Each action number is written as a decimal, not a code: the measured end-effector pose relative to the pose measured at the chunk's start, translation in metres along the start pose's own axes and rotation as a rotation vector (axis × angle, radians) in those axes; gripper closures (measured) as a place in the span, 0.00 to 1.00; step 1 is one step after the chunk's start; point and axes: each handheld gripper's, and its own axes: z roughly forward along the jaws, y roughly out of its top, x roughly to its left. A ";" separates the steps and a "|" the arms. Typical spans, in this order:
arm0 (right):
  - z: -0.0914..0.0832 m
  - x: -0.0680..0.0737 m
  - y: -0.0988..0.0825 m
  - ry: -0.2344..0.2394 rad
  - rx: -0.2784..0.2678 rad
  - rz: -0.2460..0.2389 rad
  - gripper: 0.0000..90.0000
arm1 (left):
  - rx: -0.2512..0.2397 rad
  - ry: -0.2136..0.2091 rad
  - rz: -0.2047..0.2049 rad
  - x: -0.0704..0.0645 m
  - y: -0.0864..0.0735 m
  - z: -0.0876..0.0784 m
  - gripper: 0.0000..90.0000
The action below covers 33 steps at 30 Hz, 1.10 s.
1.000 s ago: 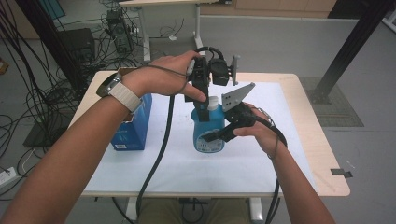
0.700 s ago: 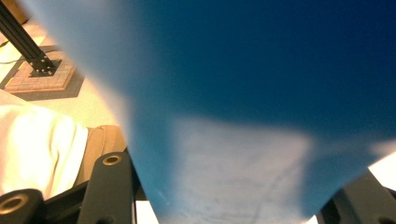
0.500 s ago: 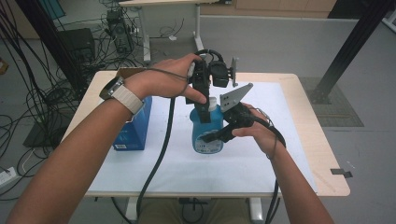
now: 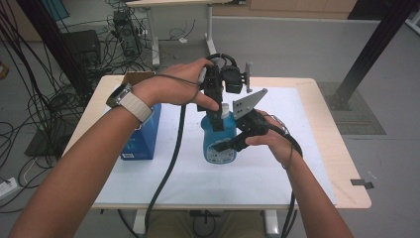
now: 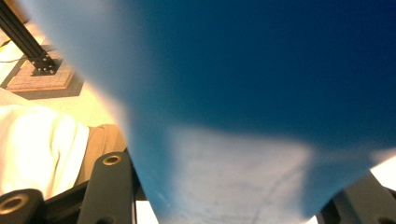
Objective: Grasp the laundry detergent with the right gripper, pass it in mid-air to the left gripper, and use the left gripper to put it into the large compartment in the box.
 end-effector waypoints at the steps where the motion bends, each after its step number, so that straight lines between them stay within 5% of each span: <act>1: 0.000 0.000 0.000 0.000 0.000 0.000 0.49 | 0.002 0.001 0.001 0.000 0.000 0.000 0.08; 33: -0.002 -0.001 -0.001 0.001 -0.010 0.008 0.49 | 0.004 0.005 -0.002 0.001 -0.001 -0.001 0.08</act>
